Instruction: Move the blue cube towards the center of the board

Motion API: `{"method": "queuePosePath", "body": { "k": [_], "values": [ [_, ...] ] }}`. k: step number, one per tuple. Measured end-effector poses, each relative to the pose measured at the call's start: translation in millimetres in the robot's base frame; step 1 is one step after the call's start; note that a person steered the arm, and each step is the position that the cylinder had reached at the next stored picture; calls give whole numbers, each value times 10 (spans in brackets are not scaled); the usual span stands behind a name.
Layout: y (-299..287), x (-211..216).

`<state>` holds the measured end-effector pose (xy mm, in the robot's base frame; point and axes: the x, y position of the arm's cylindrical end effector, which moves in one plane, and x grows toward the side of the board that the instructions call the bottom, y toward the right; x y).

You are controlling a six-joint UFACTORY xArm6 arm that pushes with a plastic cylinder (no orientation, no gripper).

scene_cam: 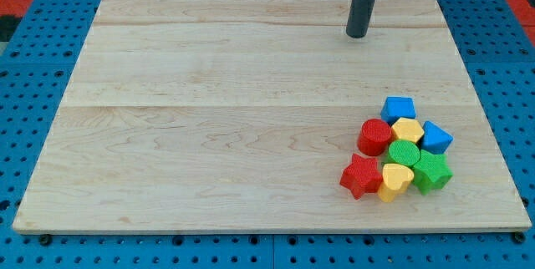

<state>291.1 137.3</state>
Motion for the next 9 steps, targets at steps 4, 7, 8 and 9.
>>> {"method": "queuePosePath", "body": {
  "k": [4,7,8,9],
  "values": [
    [1756,280],
    [1084,1865],
    [980,2355],
    [1155,2454]
  ]
}}
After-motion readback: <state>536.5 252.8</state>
